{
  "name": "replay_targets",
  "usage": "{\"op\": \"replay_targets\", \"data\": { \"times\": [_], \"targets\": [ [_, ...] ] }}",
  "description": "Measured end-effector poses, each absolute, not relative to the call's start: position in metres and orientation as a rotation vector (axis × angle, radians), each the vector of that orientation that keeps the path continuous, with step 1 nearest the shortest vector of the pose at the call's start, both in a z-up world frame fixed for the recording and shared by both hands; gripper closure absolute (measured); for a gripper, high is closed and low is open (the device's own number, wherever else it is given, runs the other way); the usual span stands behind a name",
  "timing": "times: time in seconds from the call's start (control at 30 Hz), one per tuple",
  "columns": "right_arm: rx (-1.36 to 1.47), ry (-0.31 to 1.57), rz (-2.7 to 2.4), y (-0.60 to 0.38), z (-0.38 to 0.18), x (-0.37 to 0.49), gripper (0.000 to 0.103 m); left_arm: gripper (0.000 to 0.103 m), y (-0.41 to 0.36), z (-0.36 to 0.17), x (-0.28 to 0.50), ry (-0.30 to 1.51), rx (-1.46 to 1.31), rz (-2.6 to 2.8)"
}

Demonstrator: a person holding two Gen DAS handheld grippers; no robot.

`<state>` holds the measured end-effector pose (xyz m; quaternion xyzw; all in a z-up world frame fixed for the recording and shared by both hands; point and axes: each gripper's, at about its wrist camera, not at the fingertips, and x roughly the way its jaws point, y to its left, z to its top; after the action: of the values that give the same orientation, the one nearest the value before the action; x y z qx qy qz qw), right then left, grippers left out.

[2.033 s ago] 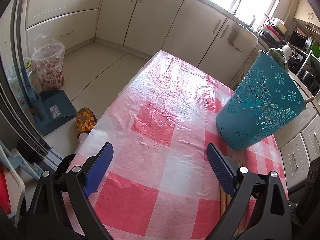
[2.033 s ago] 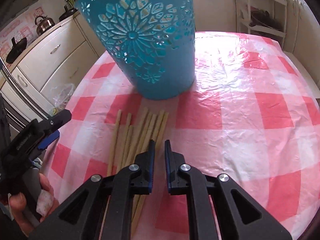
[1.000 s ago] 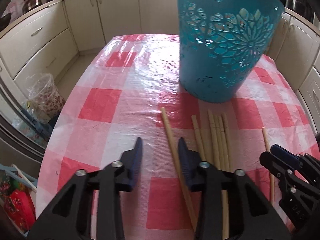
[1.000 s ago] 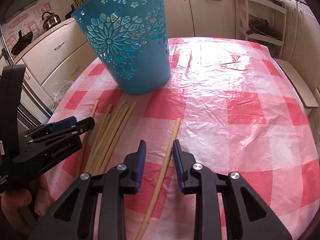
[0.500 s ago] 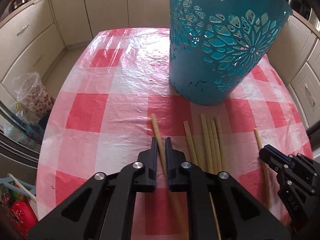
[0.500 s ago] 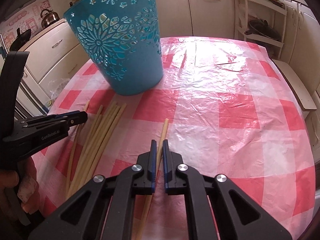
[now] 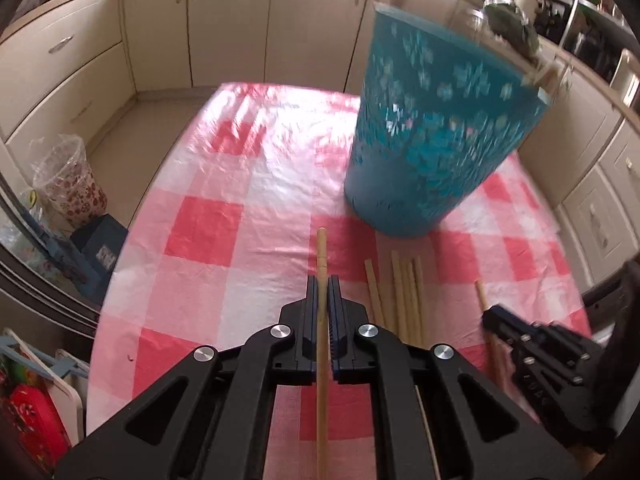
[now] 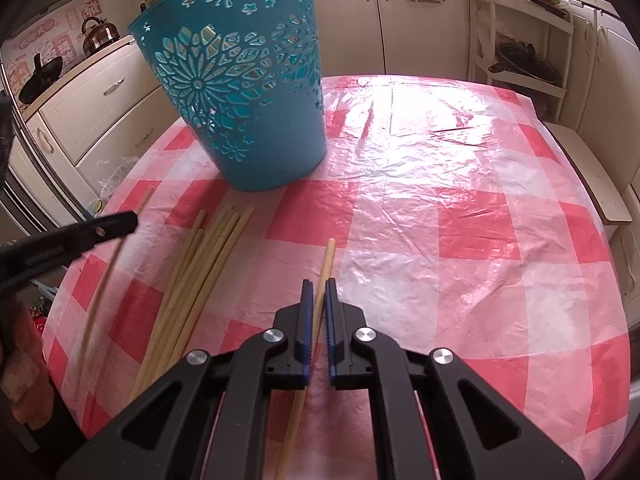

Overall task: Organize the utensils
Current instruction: 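Lift the chopstick into the blue basket and open the left gripper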

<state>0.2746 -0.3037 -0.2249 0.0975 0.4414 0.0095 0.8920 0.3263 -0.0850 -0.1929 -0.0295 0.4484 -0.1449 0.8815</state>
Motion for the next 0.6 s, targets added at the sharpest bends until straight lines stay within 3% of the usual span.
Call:
{"op": "replay_targets", "data": {
  "times": [0.3,0.6],
  "targets": [
    [0.232,0.909,0.024,-0.308,-0.225,0.273,0.096,0.098,-0.069,-0.045,0.334,0.487,-0.270,-0.417],
    [0.288,0.905,0.045,-0.314,-0.226,0.272,0.097,0.098,-0.125,-0.009,0.395,0.300,-0.313,-0.405]
  ]
}}
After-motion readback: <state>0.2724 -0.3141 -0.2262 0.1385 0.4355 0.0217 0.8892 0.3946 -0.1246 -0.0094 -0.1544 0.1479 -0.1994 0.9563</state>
